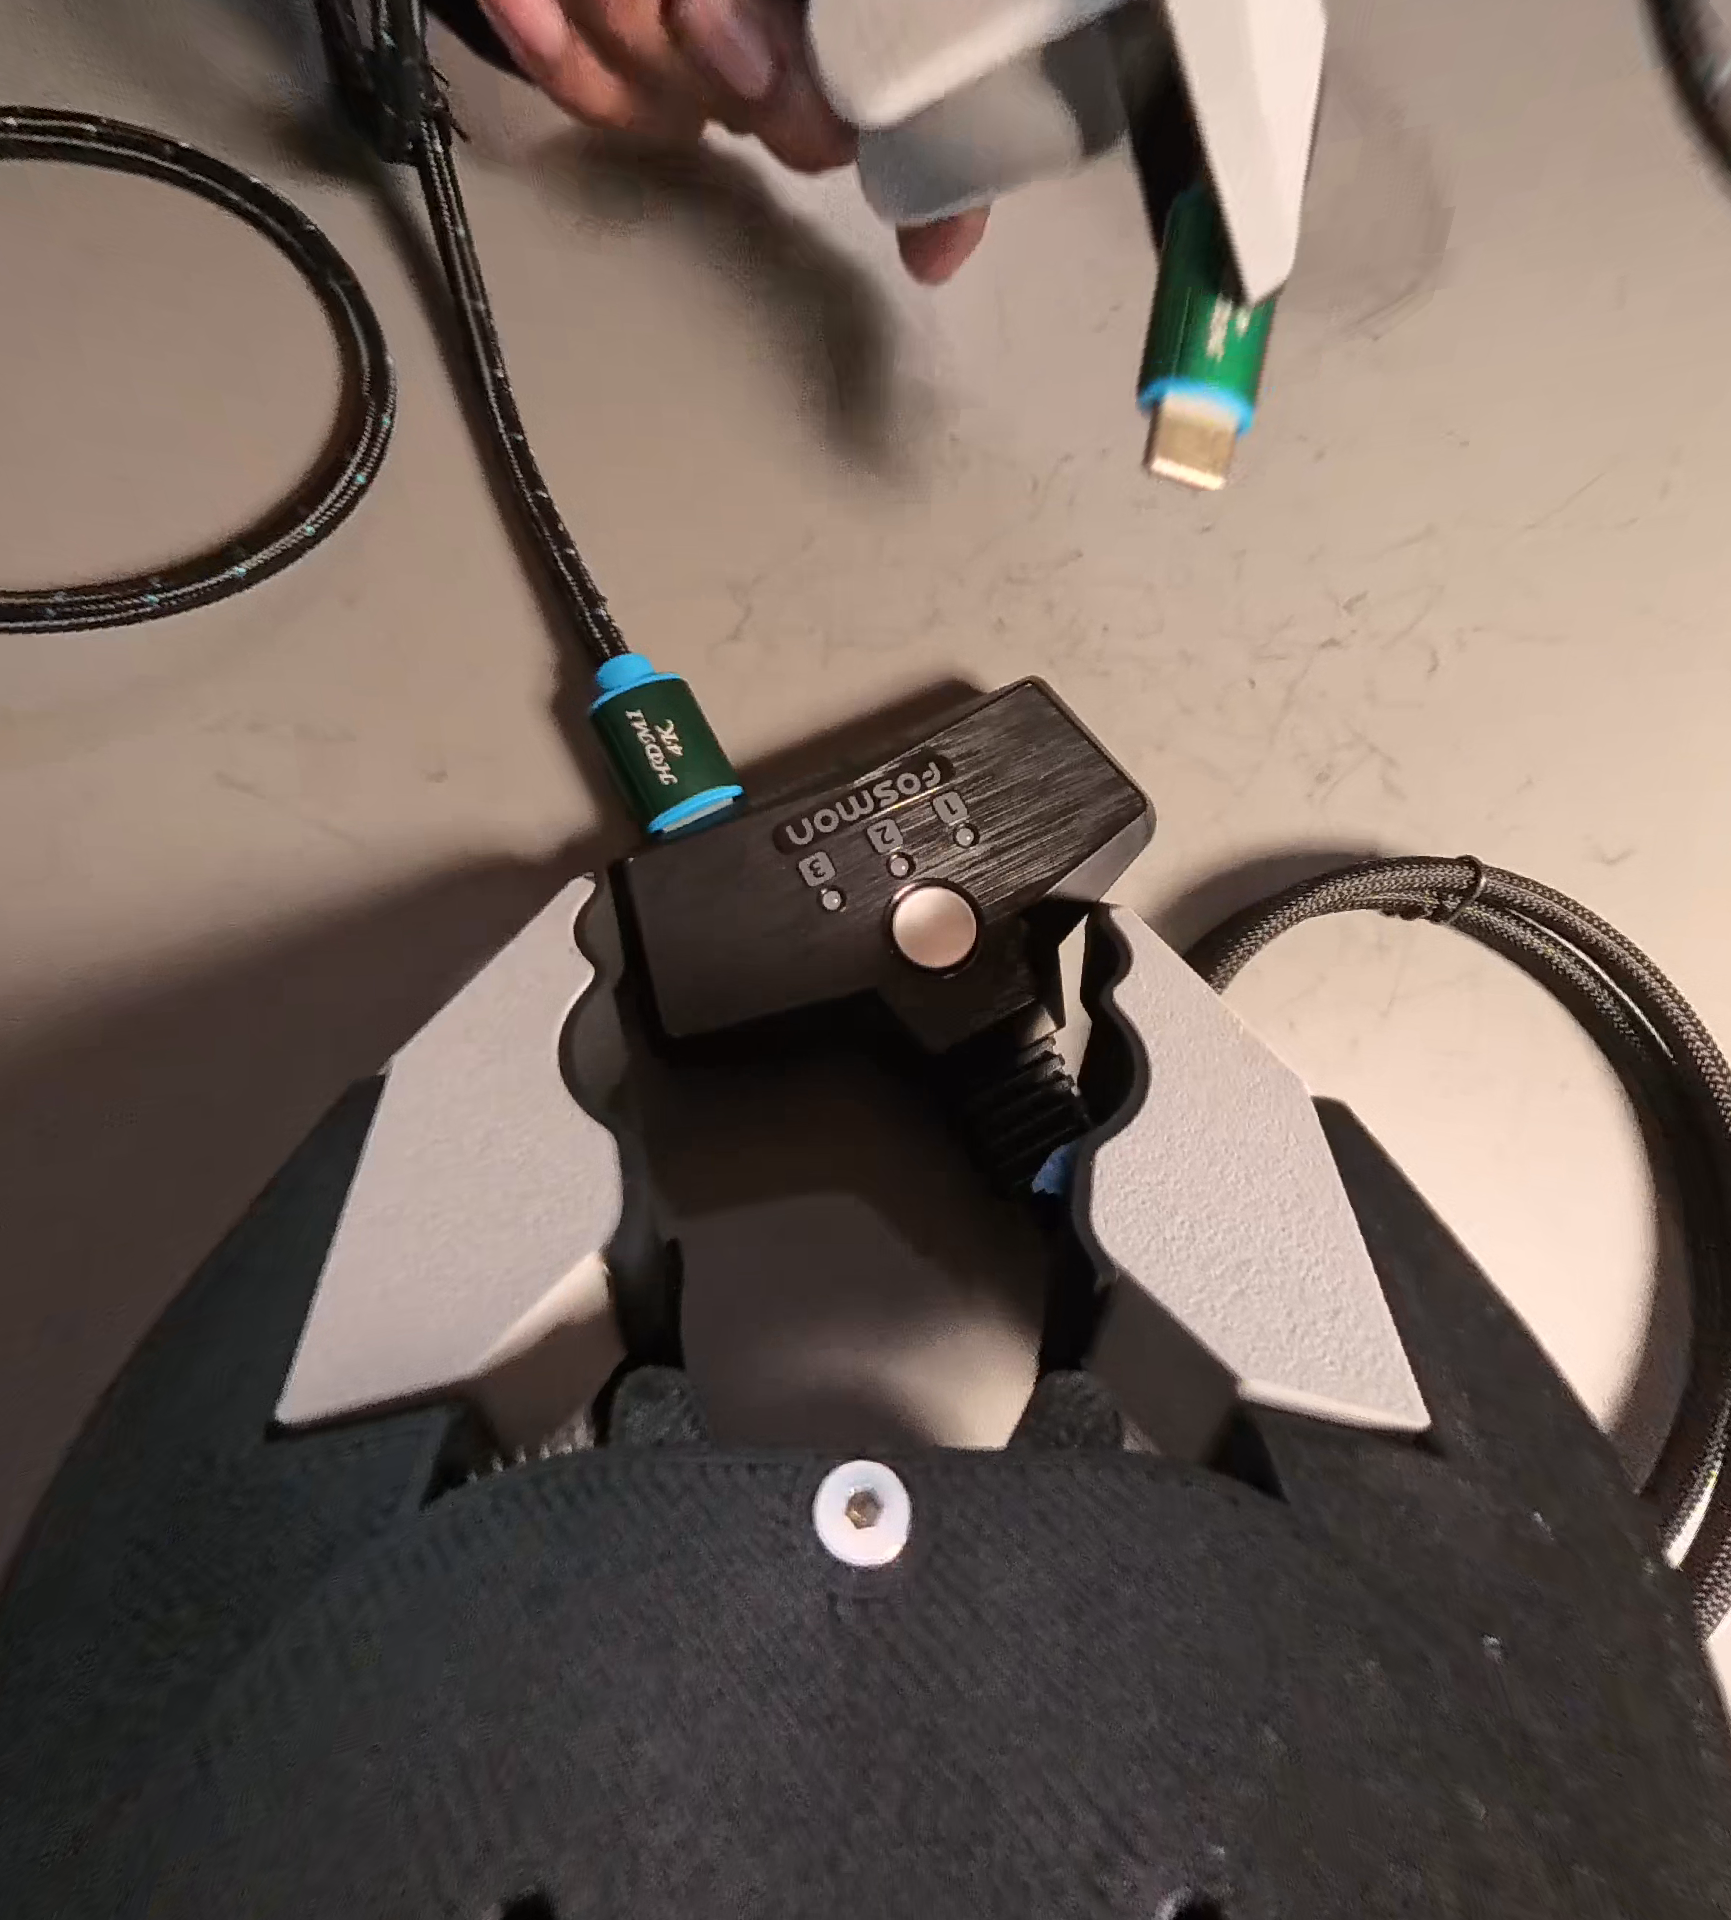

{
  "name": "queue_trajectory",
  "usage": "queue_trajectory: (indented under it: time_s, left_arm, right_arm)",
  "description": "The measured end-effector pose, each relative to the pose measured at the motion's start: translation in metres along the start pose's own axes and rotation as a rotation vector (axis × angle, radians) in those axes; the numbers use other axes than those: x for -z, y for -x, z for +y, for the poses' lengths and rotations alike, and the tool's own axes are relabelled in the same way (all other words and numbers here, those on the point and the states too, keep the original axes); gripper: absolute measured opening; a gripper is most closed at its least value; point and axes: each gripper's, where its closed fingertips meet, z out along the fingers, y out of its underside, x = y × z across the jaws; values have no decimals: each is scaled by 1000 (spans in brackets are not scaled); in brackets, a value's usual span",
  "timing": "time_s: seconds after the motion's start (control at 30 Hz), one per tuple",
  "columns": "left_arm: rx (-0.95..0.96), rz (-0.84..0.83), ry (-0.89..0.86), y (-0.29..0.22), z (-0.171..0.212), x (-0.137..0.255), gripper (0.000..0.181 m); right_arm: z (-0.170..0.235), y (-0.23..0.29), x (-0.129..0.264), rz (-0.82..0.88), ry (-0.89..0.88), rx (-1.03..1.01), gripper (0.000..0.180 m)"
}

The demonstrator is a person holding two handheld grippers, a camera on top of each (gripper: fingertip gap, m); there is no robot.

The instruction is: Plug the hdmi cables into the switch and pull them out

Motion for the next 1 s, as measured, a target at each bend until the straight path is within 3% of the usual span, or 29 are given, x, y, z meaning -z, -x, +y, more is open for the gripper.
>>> queue_trajectory:
  time_s: [0.4,0.6,0.93,1.0]
  left_arm:
    - [-25,0,59,2,15,-11,16]
    - [-27,3,98,1,19,-9,15]
    - [-34,29,88,1,18,-11,16]
    - [-28,35,89,1,19,-12,15]
  right_arm:
    - [-7,1,3,-24,-84,-31,91]
    - [-9,-3,3,42,-107,-36,91]
    - [-22,-17,34,402,-263,22,106]
    - [-31,-22,56,530,-366,-20,88]
